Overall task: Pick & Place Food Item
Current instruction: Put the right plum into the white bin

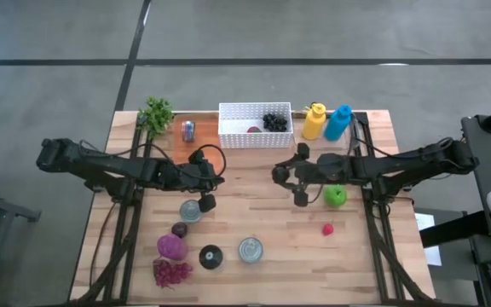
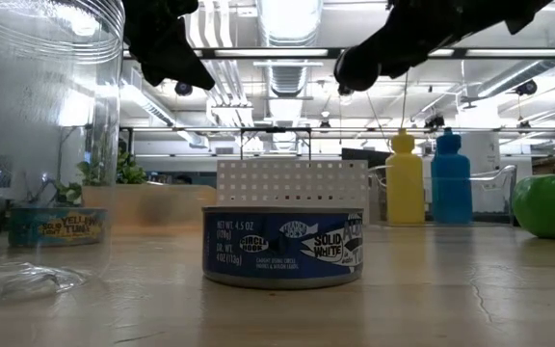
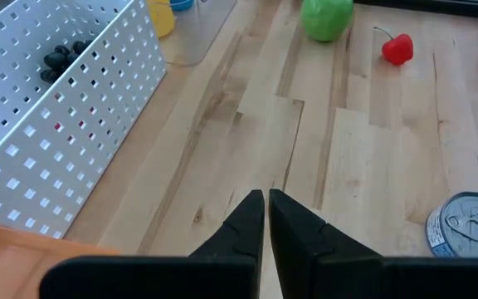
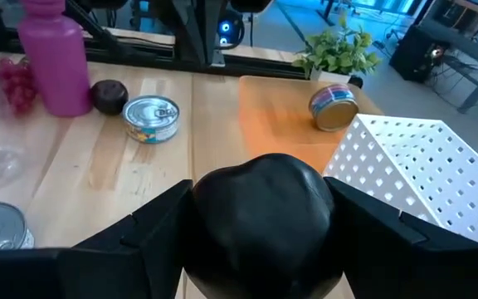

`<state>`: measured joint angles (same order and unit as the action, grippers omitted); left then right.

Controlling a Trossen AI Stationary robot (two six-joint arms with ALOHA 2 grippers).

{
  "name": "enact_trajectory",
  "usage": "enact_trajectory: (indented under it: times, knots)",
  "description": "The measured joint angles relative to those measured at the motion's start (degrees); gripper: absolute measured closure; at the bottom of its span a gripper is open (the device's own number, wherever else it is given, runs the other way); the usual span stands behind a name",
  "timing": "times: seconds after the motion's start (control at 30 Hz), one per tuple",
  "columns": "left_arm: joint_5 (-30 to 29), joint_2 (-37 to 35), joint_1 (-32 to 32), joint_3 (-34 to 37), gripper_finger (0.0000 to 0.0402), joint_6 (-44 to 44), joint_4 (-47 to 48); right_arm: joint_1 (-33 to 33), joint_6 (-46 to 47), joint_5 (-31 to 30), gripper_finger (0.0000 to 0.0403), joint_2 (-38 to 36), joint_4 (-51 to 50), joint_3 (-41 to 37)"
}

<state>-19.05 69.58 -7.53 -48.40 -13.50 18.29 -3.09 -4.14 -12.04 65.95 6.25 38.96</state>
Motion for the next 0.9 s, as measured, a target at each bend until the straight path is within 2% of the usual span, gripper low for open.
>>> enact_trajectory:
  times: [0.7,0.9]
  knots:
    - [0.01,-0.01,-0.02,0.0,0.0375,-0.01,0.0,0.17,0.07,-0.16,0.0158,0.99,2.53,0.04]
    - [0.01,0.0,0.0,0.0,0.0375,-0.01,0.02,2.51,2.5,-4.81,0.0158,1.88,7.35,-0.07]
